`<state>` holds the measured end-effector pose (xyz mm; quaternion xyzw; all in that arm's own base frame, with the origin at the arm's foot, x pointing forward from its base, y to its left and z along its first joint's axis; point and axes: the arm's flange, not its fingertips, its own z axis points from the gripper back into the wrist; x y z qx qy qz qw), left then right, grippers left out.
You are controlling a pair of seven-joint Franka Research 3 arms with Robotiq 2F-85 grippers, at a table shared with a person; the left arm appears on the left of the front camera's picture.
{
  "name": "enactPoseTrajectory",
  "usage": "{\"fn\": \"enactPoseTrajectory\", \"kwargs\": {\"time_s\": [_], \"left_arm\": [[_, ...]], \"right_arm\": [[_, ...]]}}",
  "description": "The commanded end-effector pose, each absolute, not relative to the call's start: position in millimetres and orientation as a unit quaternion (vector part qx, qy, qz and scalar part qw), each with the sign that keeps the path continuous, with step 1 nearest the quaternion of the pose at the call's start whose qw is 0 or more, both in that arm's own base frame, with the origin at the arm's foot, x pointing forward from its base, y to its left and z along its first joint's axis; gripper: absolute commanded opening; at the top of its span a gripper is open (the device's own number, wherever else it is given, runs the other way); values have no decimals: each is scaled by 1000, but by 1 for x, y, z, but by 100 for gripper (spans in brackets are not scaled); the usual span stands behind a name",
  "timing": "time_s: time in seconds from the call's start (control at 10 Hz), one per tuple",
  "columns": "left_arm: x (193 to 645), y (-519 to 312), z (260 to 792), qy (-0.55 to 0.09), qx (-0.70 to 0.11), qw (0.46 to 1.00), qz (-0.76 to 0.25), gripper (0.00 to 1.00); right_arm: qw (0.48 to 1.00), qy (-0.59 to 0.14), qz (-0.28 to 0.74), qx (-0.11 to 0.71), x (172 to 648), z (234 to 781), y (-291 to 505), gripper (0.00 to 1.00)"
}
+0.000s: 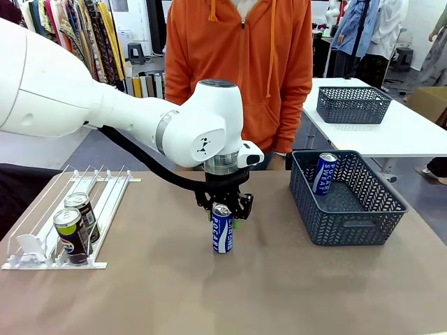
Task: Retrieve and store the cans from the dispenser.
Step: Pick up the last remaining can from one row of the Automatic Can Dispenser and place it in the middle of the table.
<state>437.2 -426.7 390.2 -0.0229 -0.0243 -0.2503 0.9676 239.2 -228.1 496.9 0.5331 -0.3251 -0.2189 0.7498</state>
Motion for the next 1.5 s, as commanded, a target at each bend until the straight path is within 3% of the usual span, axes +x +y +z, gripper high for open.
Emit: {"fn": "enactPoseTrajectory", "kwargs": {"time_s": [0.0,0.4,0.7,1.1,1.4], "left_arm": [[436,-425,396,-45,-6,966,-255,100],[438,-405,427,-78,-27,972,-221,100],[431,-328,525,-96,-104,975,-169,100],[432,-115,606,-85,-294,951,-45,100],[402,76,573,-72,-447,889,68,100]], "right_arm": [[741,-340,-210,539,242,498,-228,100],[741,-340,-210,539,242,498,-228,100],[741,-340,-210,539,242,498,-228,100],[741,-340,-210,539,242,498,-228,100],[741,-340,-210,539,242,498,-228,100]]}}
